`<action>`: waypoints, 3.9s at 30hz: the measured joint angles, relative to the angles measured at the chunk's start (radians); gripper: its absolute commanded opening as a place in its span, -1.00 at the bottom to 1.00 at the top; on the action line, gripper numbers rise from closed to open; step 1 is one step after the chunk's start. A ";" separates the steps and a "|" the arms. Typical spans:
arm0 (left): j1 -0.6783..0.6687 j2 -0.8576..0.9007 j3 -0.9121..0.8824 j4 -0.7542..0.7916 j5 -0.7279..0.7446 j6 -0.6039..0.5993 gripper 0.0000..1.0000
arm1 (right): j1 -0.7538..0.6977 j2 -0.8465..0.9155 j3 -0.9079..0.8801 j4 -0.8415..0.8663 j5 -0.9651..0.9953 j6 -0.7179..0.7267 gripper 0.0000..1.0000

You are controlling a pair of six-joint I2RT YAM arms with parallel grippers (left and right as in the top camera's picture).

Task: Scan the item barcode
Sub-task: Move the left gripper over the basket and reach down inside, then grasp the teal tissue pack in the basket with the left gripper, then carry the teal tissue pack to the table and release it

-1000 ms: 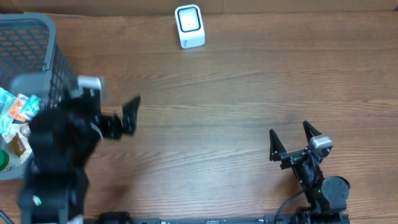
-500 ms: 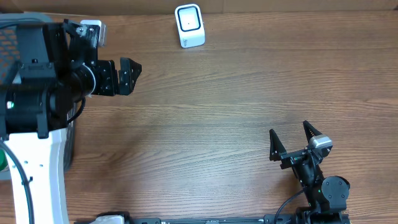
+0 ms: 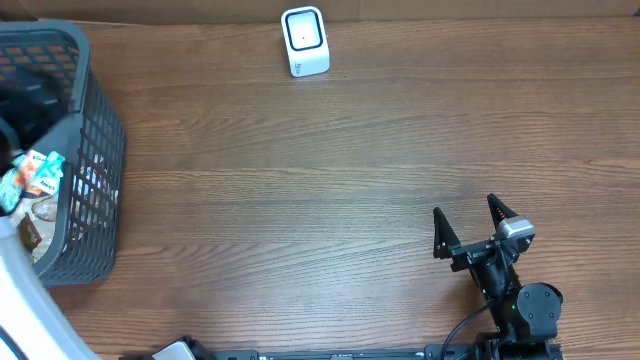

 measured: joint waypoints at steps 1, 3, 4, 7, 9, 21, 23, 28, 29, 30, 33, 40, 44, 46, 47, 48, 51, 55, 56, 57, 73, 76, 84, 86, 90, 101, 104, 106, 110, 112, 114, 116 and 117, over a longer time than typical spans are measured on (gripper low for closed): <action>0.037 0.001 0.000 0.000 -0.005 -0.019 0.59 | 0.000 0.000 0.000 0.000 0.000 0.000 1.00; 0.092 0.003 -0.003 0.011 -0.013 -0.055 0.56 | 0.000 0.000 0.000 0.000 0.000 0.000 1.00; 0.109 0.005 -0.007 0.016 -0.016 -0.064 0.57 | 0.000 0.000 0.000 0.000 0.000 0.000 1.00; 0.151 0.023 -0.028 0.026 -0.045 -0.087 0.58 | 0.000 0.000 0.000 0.000 0.000 0.000 1.00; 0.169 0.055 -0.055 0.026 -0.078 -0.095 0.59 | 0.000 0.000 0.000 0.000 0.000 0.001 1.00; 0.179 0.277 -0.187 0.064 -0.219 -0.038 0.75 | 0.000 0.000 0.000 0.000 0.000 0.000 1.00; 0.179 0.324 -0.187 0.079 -0.225 0.002 0.68 | 0.000 0.000 0.000 0.000 0.000 0.000 1.00; 0.179 0.456 -0.190 0.095 -0.232 0.116 0.47 | 0.000 0.000 0.000 0.000 0.000 0.001 1.00; 0.179 0.476 -0.192 0.104 -0.232 0.130 0.47 | 0.000 0.000 0.000 0.000 0.000 0.000 1.00; 0.179 0.503 -0.193 0.117 -0.232 0.151 0.47 | 0.000 0.000 0.000 0.000 0.000 0.000 1.00; 0.179 0.555 -0.195 0.160 -0.232 0.198 0.50 | 0.000 0.000 0.000 0.000 0.000 0.000 1.00; 0.166 0.612 -0.197 0.299 -0.234 0.314 0.52 | 0.000 0.000 0.000 0.000 0.000 0.000 1.00; 0.136 0.613 -0.198 0.368 -0.236 0.407 0.49 | 0.000 0.000 0.000 0.000 0.000 0.000 1.00; 0.117 0.613 -0.198 0.383 -0.236 0.442 0.47 | 0.000 0.000 0.000 0.000 0.000 0.001 1.00; 0.106 0.613 -0.198 0.393 -0.236 0.463 0.46 | 0.000 0.000 0.000 0.000 0.000 0.000 1.00; 0.100 0.613 -0.198 0.397 -0.236 0.471 0.45 | 0.000 0.000 0.000 0.000 -0.001 0.000 1.00; 0.079 0.615 -0.199 0.410 -0.236 0.496 0.45 | 0.000 0.000 0.000 0.000 0.000 0.000 1.00; 0.076 0.636 -0.199 0.424 -0.252 0.515 0.49 | 0.000 0.000 0.000 0.001 0.000 0.000 1.00; 0.077 0.644 -0.199 0.427 -0.257 0.518 0.49 | 0.000 0.000 0.000 0.000 0.000 0.000 1.00; 0.077 0.655 -0.199 0.429 -0.260 0.522 0.49 | 0.000 0.000 0.000 0.000 0.000 0.000 1.00; 0.076 0.750 -0.198 0.398 -0.270 0.547 -0.92 | 0.000 0.000 0.000 0.000 0.000 0.000 1.00; 0.076 0.734 -0.193 0.362 -0.276 0.539 -0.92 | 0.000 0.000 0.000 0.000 0.000 0.000 1.00; 0.072 0.502 -0.146 0.362 -0.272 0.424 -0.92 | 0.000 0.000 0.000 0.000 0.000 0.001 1.00; 0.071 0.406 -0.133 0.374 -0.262 0.388 -0.92 | 0.000 0.000 0.000 0.000 0.000 0.000 1.00; 0.065 0.207 -0.107 0.385 -0.185 0.289 -0.91 | 0.000 0.000 0.000 0.000 0.000 0.000 1.00; -0.159 0.027 -0.101 0.125 0.317 0.067 -0.91 | 0.000 0.000 0.000 0.000 0.000 0.000 1.00; -0.310 0.054 -0.117 0.092 0.301 0.063 -0.91 | 0.000 0.000 0.000 0.000 0.000 0.000 1.00; -0.423 0.085 -0.138 0.088 0.260 0.062 -0.91 | 0.000 0.000 0.000 0.000 0.000 0.000 1.00; -0.597 0.181 -0.171 0.087 0.176 0.040 -0.91 | 0.000 0.000 0.000 0.000 0.000 0.000 1.00; -0.665 0.247 -0.179 0.087 0.144 0.028 -0.92 | 0.000 0.000 0.000 0.000 0.000 0.000 1.00; -0.716 0.314 -0.184 0.092 0.122 0.014 -0.91 | 0.000 0.000 0.000 0.000 0.000 0.000 1.00; -0.761 0.388 -0.186 0.104 0.105 0.001 -0.92 | 0.000 0.000 0.000 0.000 0.000 0.000 1.00; -0.778 0.419 -0.186 0.108 0.101 -0.005 -0.92 | 0.000 0.000 0.000 0.000 0.000 0.000 1.00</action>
